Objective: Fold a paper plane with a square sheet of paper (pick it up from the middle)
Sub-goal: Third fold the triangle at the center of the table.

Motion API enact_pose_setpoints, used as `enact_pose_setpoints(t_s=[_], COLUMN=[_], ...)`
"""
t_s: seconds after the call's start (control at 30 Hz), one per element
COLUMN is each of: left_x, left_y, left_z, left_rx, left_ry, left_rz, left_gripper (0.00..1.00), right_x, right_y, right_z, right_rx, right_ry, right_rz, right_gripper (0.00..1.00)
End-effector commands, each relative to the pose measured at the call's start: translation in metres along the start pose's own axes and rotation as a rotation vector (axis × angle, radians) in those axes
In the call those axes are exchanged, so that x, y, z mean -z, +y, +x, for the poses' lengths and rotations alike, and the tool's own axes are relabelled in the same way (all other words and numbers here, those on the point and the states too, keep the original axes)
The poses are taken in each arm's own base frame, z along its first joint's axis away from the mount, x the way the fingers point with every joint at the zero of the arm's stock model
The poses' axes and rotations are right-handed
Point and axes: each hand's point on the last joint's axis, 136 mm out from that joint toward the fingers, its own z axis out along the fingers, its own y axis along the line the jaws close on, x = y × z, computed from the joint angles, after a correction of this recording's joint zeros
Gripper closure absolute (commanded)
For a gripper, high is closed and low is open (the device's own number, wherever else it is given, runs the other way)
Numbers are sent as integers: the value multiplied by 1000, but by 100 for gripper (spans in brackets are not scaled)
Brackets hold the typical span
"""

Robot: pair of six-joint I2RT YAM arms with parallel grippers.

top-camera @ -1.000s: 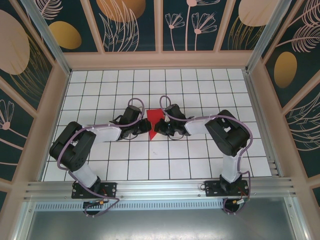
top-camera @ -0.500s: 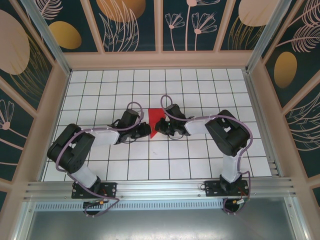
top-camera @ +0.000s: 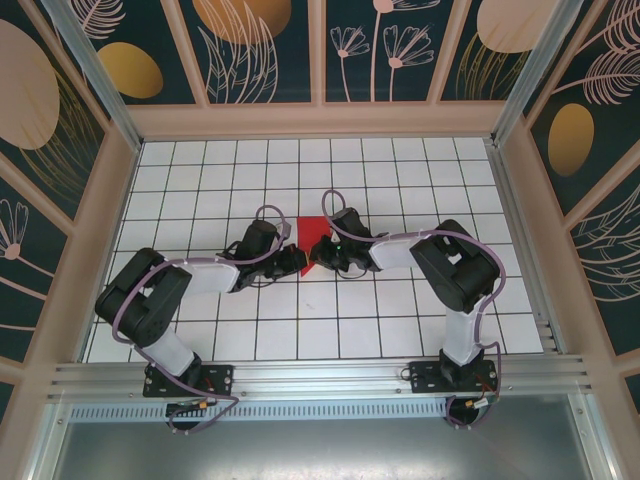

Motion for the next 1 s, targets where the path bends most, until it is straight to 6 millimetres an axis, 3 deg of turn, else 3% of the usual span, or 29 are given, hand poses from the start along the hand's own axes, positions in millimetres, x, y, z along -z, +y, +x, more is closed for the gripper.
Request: enact_pose_setpoints(t_s=[0.0,0.3,0.4,0.7,0.83,0.97], left_x=[-7,-11,-14,-10,-7,-6], left_y=[13,28,44,72,85,89], left_z=[12,14,19,35,43,47], left_rx=[25,34,48,67,78,89], left_ry=[33,28,40,61,68,69], left_rz=[-22,-84,-146,-249,-290,-302], left_gripper=[91,92,93,96,98,100], right_x=[-4,-4,-3,3,15,22], right_y=[-8,-8,-7,17,29,26], right_z=[-4,-4,-4,-16,-20,-16], right_rx=[-34,-41,-40,48,99,102], right_ry=[-6,-7,-6,-10,-36,-39], right_rz=[26,22,19,-35,-58,-50], right_gripper=[86,86,86,86,86,86])
